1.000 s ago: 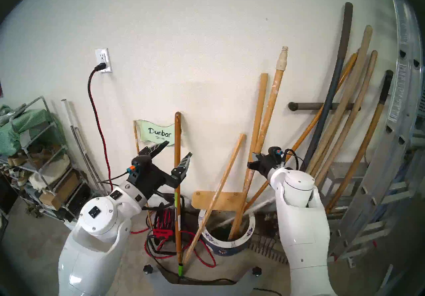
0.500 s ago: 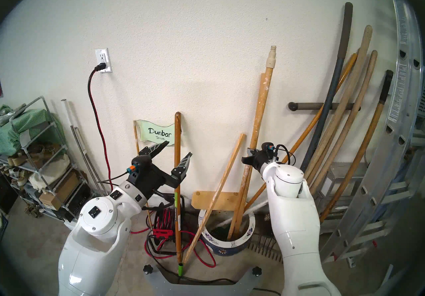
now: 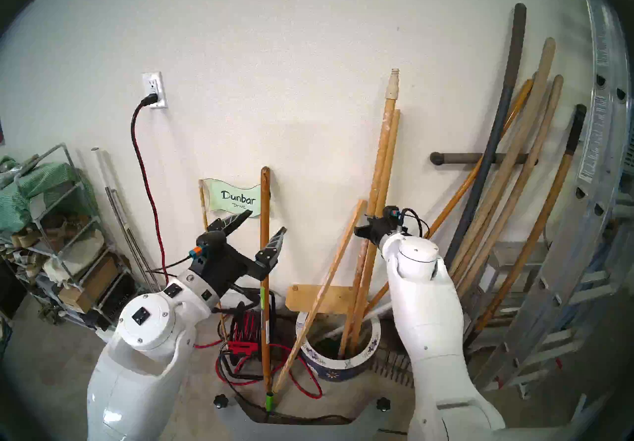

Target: Put wooden sticks into the pot

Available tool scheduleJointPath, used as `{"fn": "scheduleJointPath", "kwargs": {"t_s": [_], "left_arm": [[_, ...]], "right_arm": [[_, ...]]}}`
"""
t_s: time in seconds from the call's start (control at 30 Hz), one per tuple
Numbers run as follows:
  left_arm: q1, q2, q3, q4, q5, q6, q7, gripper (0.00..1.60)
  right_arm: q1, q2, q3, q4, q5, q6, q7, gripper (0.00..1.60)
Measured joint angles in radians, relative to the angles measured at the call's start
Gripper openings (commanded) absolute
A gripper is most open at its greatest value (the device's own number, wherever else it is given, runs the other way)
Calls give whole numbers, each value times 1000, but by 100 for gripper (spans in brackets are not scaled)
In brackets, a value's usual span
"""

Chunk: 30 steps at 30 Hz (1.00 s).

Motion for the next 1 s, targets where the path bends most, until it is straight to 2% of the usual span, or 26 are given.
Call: {"fn": "scheduleJointPath", "kwargs": {"t_s": [1.0], "left_arm": [[0, 0, 0, 0, 0, 0, 0, 160]], "right_arm": [[232, -51, -17, 346, -51, -94, -109, 0]]}}
